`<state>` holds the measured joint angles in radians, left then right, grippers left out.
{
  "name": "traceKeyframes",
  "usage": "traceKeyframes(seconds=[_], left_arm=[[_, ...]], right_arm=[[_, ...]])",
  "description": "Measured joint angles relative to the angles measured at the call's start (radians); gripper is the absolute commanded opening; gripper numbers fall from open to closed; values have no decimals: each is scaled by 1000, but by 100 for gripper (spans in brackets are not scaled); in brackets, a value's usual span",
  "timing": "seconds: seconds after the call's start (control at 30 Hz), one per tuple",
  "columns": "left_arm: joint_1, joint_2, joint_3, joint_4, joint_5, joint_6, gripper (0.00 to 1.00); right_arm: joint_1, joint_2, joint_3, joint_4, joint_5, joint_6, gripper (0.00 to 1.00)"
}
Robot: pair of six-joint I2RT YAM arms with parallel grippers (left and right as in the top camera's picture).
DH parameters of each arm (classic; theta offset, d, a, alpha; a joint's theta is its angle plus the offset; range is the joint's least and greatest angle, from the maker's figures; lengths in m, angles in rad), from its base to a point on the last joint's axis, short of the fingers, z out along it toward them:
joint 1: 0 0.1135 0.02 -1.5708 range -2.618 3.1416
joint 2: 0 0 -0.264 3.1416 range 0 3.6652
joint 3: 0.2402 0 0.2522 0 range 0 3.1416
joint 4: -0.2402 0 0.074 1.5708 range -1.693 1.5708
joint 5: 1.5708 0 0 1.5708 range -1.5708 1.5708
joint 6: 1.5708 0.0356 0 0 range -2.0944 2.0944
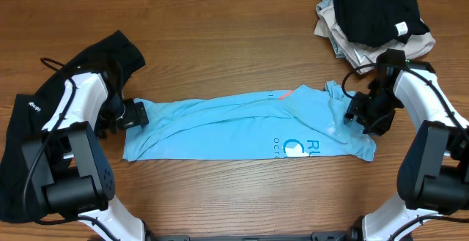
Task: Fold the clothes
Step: 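Press and pinch the folded shirt's left and right ends with both grippers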
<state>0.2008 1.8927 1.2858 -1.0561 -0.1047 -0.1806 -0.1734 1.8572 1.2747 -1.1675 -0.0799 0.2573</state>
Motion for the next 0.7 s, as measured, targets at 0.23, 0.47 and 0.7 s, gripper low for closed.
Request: traceKeyframes(seconds=[0.23, 0.47, 0.7], left_arm=[[0, 0, -79, 125, 15, 36, 94], [0, -13, -138, 182, 67, 59, 47], [-6, -26, -161, 188, 101, 61, 4]], right_arm=[[12, -2, 0, 1, -13, 1, 50], [12, -2, 10, -5, -21, 5, 38], [12, -26, 94, -56, -40, 5, 38]])
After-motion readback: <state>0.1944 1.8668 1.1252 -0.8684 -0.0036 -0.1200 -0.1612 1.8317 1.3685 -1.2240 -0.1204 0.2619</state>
